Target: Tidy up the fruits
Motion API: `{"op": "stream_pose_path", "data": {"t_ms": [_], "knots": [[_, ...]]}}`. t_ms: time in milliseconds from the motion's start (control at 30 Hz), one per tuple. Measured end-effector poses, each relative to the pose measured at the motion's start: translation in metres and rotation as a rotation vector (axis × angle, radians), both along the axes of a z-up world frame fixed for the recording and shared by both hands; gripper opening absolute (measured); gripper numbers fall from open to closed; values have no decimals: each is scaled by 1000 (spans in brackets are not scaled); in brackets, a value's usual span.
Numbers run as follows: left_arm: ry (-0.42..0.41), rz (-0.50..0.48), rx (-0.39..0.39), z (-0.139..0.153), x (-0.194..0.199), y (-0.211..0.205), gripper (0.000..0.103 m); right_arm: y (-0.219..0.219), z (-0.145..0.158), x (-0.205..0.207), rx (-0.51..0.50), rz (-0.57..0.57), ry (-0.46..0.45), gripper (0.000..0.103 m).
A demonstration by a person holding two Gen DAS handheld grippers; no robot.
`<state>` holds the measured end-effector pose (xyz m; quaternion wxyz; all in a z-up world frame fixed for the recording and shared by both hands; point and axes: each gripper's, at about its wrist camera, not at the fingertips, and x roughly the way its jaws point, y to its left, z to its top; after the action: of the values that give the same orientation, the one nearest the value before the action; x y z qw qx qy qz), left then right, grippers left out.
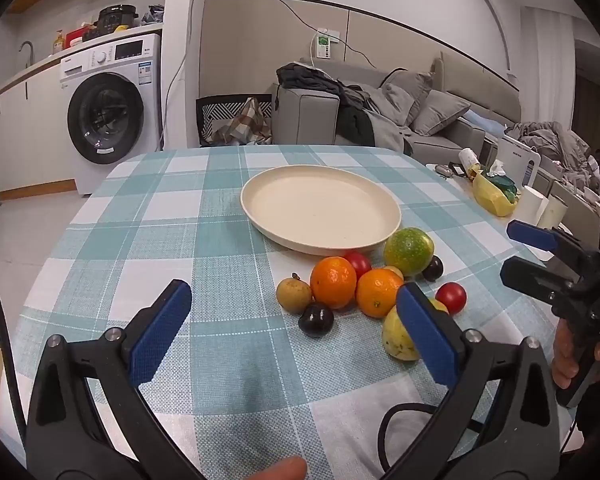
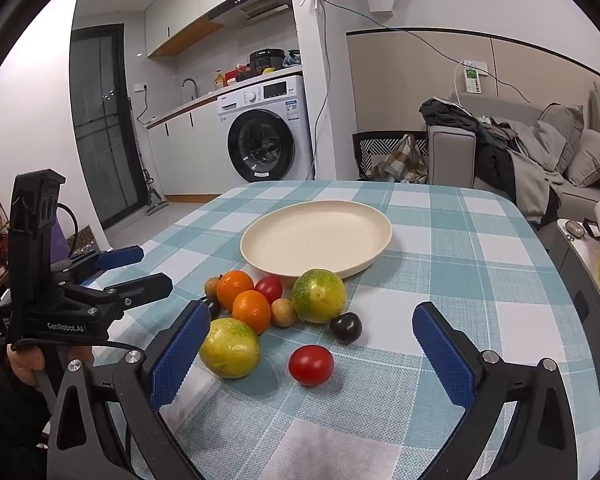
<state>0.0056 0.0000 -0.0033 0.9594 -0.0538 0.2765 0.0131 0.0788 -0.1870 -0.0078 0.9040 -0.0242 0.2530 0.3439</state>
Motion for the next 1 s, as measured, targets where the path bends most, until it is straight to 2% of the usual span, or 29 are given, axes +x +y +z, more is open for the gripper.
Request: {"op": "stream_pose_path", "data": {"t_ms": [1000], "knots": [[-3,-2,6,0,0,-1,102,1,-2,-3,-12,3,-7,103]]}}
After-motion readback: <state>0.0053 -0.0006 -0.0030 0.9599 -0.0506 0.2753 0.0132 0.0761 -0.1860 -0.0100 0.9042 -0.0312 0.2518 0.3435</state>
